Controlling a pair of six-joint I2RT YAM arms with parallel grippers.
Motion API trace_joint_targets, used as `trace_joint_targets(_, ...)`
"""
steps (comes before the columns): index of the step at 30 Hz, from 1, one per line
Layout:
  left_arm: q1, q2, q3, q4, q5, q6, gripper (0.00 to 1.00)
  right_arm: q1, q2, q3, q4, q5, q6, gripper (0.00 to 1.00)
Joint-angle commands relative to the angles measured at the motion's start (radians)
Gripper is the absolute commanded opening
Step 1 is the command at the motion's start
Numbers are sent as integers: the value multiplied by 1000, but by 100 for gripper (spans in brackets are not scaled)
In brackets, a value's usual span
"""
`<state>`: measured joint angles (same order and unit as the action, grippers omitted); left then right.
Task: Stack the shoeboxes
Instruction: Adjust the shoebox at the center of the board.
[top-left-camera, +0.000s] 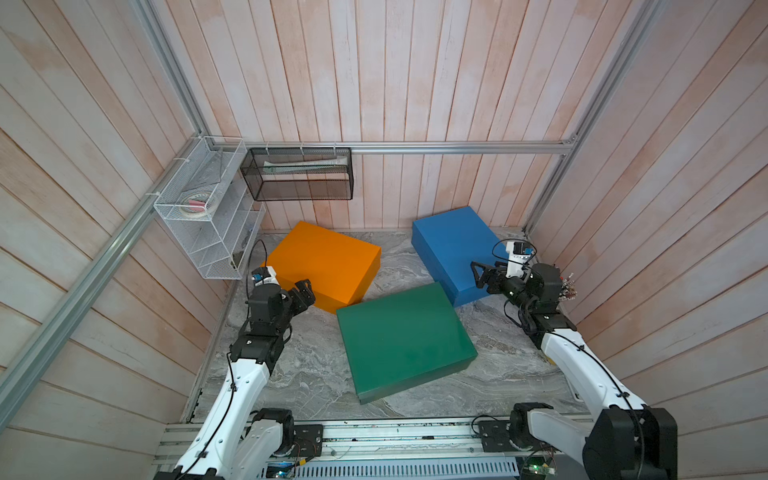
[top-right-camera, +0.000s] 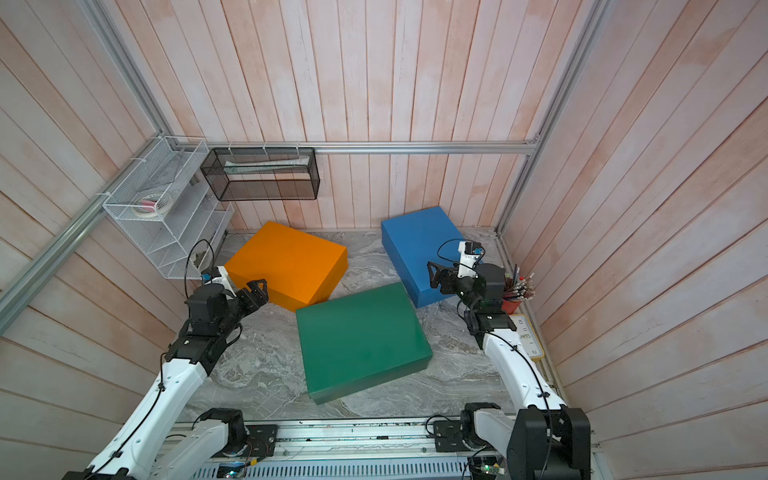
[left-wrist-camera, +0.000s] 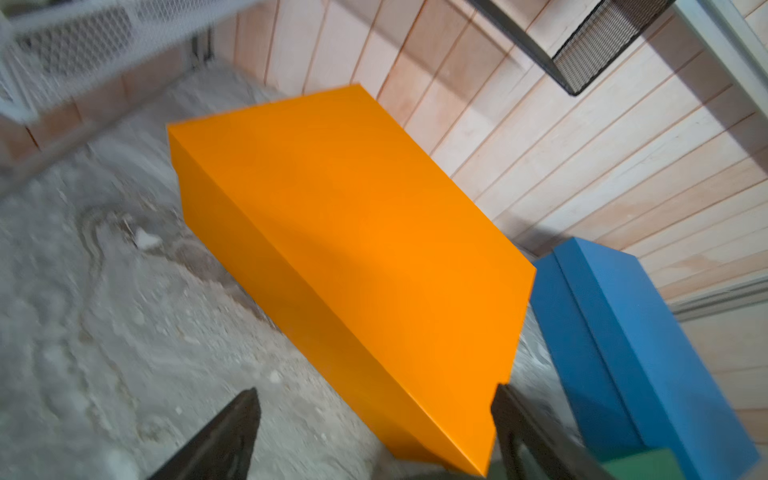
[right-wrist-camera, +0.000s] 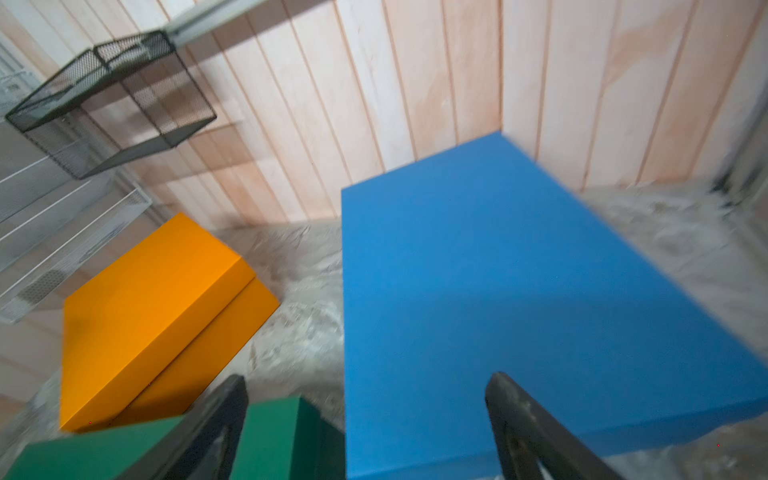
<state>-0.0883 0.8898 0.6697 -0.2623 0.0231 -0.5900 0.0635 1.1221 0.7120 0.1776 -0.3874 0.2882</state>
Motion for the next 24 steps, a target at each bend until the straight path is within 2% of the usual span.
trace_joint_targets(1, -63, 5, -18, -173, 104, -165, 90, 32, -10, -13, -155, -105, 97, 92)
trace_joint_targets(6, -187, 8, -45, -156, 126, -242, 90, 104, -61, -65, -167, -119, 140, 93)
trace_joint_targets(9, -231, 2, -60, -167, 118, -272, 92, 125, -91, -110, -166, -120, 187, 96)
trace_joint_targets(10, -245, 0, -69, -162, 117, -289, 100, 135, -100, -124, -175, -112, 195, 98)
trace_joint_targets(19, -365, 64, -98, -75, 128, -334, 100, 192, -205, -227, -226, -2, 267, 98)
trace_joint_targets(24, -391, 112, -85, -37, 121, -319, 100, 270, -275, -265, -264, 74, 337, 97)
